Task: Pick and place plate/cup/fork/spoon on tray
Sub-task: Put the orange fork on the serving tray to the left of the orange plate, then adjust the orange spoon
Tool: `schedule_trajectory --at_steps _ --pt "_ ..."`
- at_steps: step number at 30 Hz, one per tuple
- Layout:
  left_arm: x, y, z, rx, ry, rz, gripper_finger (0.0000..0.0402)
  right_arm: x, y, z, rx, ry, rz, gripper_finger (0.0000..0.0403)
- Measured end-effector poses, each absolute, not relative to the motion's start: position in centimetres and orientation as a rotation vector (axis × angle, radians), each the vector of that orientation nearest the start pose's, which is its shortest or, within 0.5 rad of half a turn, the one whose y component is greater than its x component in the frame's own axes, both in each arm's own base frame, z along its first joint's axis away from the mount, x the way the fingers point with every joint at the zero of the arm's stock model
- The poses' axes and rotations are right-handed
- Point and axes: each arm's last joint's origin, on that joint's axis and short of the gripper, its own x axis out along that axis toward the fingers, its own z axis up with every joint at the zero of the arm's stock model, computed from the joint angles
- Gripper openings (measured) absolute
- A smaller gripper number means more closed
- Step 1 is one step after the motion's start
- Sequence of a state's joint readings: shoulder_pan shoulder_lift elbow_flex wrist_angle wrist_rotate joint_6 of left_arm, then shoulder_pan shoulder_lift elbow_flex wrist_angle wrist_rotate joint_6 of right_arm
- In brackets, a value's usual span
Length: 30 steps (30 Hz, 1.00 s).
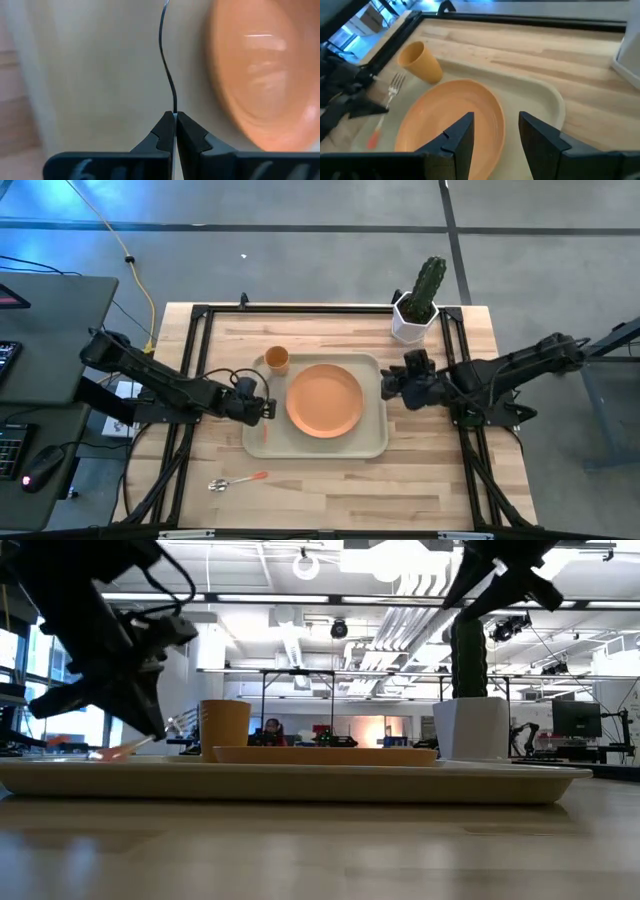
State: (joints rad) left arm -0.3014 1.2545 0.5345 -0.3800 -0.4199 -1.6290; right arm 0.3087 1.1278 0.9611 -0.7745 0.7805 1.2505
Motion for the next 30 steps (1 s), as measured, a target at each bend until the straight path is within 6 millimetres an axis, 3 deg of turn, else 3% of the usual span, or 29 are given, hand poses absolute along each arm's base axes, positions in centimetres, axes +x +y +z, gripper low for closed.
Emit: schedule_trajectory --at_steps 8,12,19,25,30 --pt "19.8 -3.8 14.1 -1.107 0.712 0.841 0.0000 19.5 6.4 28.4 0.697 0.372 -0.861 0.0146" --pt "19.3 -3.4 12.9 -1.119 0.748 0.899 0.0000 19.2 6.7 28.1 0.708 0.372 -0.887 0.0146" --pt "19.3 -3.3 13.0 -1.196 0.761 0.906 0.0013 19.4 6.8 27.7 0.703 0.375 -0.899 0.0146" --pt "19.2 -3.5 12.9 -1.189 0.832 0.864 0.0051 21.0 7.0 26.4 0.717 0.437 -0.916 0.0146" --pt "19.1 -4.0 13.2 -1.099 0.890 0.782 0.0089 23.9 7.9 24.7 0.715 0.473 -0.857 0.0146"
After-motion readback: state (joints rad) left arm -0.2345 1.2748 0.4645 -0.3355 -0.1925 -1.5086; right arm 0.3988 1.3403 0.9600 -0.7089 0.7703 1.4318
